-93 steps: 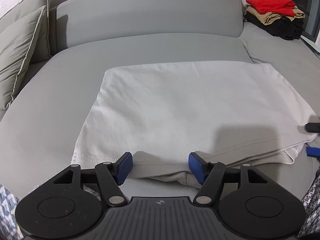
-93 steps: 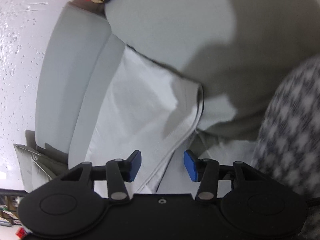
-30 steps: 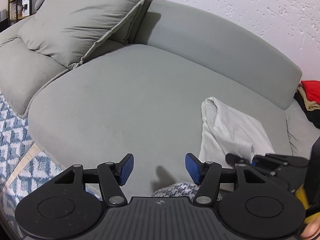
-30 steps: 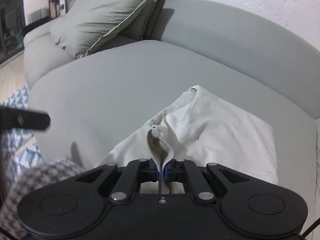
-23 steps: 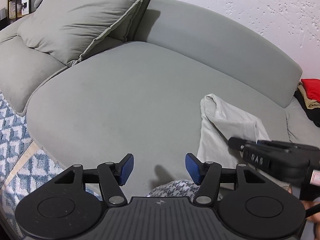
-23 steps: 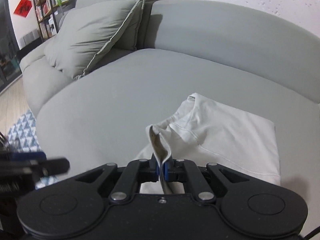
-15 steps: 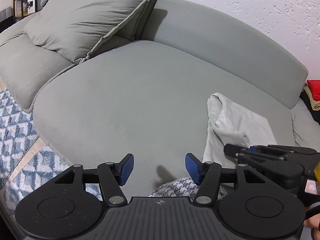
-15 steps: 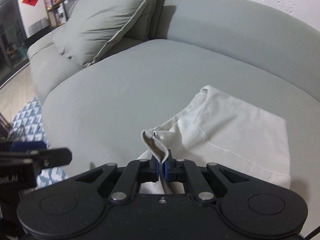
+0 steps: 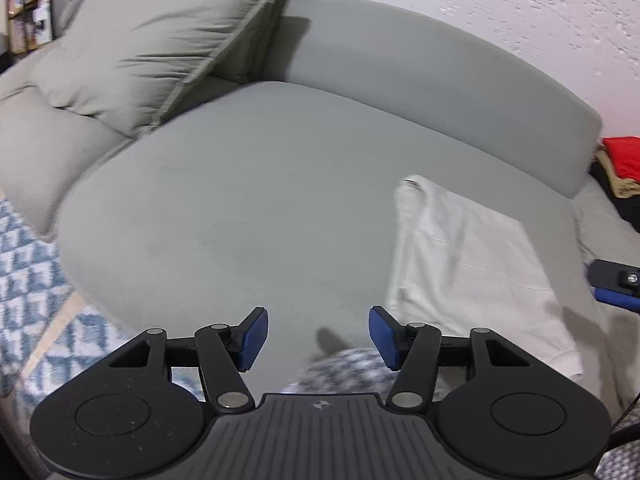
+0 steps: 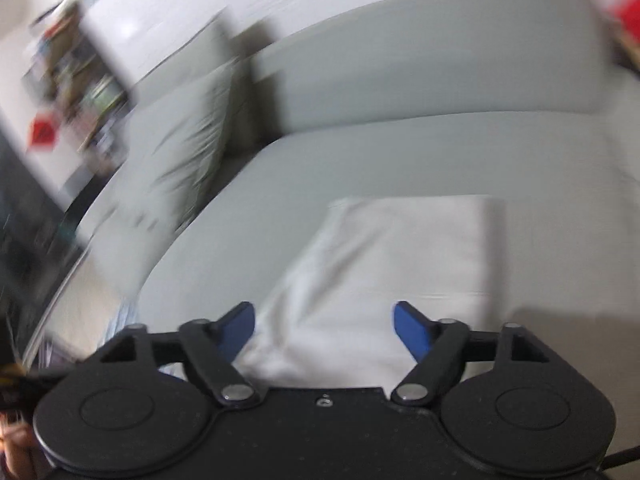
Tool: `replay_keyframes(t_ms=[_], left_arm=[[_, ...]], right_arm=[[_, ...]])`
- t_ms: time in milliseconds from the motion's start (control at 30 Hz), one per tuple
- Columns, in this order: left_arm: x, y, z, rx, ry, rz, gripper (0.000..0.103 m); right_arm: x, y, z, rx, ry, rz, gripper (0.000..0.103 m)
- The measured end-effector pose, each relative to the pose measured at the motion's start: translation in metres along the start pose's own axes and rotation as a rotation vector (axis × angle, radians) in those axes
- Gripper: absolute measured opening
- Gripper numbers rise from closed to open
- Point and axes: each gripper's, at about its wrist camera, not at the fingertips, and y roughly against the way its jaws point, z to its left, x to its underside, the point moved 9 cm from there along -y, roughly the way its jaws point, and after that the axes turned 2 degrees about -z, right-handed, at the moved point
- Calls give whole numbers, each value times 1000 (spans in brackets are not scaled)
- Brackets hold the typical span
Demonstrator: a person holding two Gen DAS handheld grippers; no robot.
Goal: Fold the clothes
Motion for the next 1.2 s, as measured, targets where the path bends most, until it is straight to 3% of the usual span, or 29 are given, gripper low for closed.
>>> replay_keyframes(t_ms=[67, 100, 167, 233, 333, 400, 500, 567, 667, 767, 933, 1067, 1133, 1200], left_arm=[[-5, -6, -16, 45, -23, 2, 47], [-10, -10, -27, 73, -47, 1, 44], [-17, -27, -50, 101, -118, 14, 44], [-21, -48, -66, 73, -204, 35, 44], [-12, -82, -67, -45, -298, 129, 39], [-1, -95, -56, -94, -297, 197, 39], [5, -85, -45, -74, -298, 195, 41], [8, -74, -39, -59, -307, 181, 41], [2, -57, -29, -37, -297, 122, 40], [-17, -46, -36, 10, -266, 40, 40], [-49, -67, -80, 146, -222, -5, 40], [-47, -124, -102, 127, -269, 76, 39], [-48, -150, -96, 74, -260, 100, 39], [-54, -171, -80, -4, -216, 99, 42]], right_arm=[[2, 8, -30, 56, -57, -15, 71], [5, 9, -41, 78, -76, -14, 52], [11, 1, -49, 91, -73, 10, 28], [16, -11, -47, 96, -32, 32, 28], [25, -35, -29, 108, 116, 60, 28], [41, -47, -25, 152, 199, 113, 28], [69, -56, -26, 214, 283, 201, 29], [73, -39, -26, 198, 309, 210, 29], [61, -15, -35, 150, 204, 224, 29], [35, -6, -46, 95, 90, 152, 29], [-5, -38, -62, 24, -46, 60, 23], [-7, -100, -69, -76, -205, 145, 23], [-2, -131, -74, -97, -264, 205, 24], [0, -151, -87, -100, -319, 209, 17]])
